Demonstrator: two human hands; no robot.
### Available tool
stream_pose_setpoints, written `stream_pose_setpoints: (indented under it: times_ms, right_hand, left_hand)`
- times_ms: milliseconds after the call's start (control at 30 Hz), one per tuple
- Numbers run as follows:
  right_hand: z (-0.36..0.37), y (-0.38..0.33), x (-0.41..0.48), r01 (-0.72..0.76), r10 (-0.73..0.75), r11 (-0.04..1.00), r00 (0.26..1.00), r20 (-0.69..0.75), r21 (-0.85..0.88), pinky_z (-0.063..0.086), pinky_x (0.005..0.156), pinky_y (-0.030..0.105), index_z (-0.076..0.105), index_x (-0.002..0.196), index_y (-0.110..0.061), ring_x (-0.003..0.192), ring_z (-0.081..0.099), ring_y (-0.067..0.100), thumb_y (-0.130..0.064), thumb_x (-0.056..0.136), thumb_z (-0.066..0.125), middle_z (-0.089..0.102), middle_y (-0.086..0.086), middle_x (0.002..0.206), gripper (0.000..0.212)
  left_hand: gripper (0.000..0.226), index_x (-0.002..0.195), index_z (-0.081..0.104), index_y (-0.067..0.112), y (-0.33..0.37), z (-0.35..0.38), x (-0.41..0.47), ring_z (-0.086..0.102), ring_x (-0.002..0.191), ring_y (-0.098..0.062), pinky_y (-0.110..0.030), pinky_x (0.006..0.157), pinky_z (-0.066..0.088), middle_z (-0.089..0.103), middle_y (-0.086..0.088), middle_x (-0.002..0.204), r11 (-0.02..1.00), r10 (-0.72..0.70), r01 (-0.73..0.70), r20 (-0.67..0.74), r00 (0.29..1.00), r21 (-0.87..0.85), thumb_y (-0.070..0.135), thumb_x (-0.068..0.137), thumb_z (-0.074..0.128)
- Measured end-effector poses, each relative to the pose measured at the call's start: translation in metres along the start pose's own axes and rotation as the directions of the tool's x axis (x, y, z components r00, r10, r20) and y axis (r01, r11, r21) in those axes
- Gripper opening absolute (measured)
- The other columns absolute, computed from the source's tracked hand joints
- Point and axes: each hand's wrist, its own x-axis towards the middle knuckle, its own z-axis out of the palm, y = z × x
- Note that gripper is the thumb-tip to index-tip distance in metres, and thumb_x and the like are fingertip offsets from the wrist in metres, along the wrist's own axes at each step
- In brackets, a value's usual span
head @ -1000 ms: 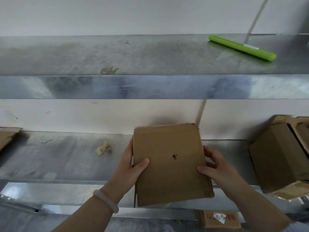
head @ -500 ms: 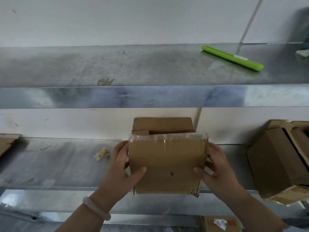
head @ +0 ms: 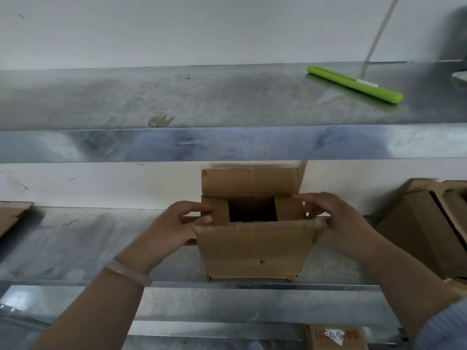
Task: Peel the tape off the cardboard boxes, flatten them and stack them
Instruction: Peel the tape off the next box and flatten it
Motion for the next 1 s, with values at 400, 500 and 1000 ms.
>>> stream_pose_setpoints:
  times_ms: [400,500,1000]
  right_hand:
    - [0.020,-0.057,0.024,-0.183,0.266,0.881,0.954,0.136,-0.436,0.048,0.093,0.036,0.032,0.140,-0.031,0.116,0.046,0.019,-0.063,0.071,0.068,0.030,-0.003,0.139,0.084]
    - [0.015,-0.062,0.020,-0.178,0.246,0.878,0.964,0.099,-0.445,0.048,0.086,0.033,0.031,0.140,-0.033,0.109,0.050,0.021,-0.056,0.077,0.062,0.037,0.000,0.137,0.074]
    - [0.027,0.013,-0.039,-0.414,0.336,0.716,0.910,0.242,0.563,0.050,0.098,0.026,0.045,0.136,-0.047,0.122,0.053,0.003,-0.034,0.086,0.073,0.049,-0.015,0.140,0.058]
  left_hand:
    - [0.098,0.141,0.023,0.037,0.000,0.033,0.012,0.045,0.112,-0.018,-0.027,0.091,0.045,0.020,0.008,0.135,0.769,0.103,-0.021,-0.091,0.990,0.639,0.070,0.063,0.070]
    - [0.080,0.140,0.023,0.038,0.003,0.034,0.010,0.046,0.102,-0.016,-0.025,0.079,0.043,0.025,0.007,0.128,0.768,0.147,-0.060,-0.084,0.986,0.638,0.051,0.075,0.067]
    - [0.079,0.136,0.044,0.041,-0.040,0.003,0.007,0.050,0.127,-0.015,-0.050,0.089,0.054,0.051,0.007,0.140,0.935,0.130,-0.109,0.041,0.991,-0.337,0.076,0.068,0.062]
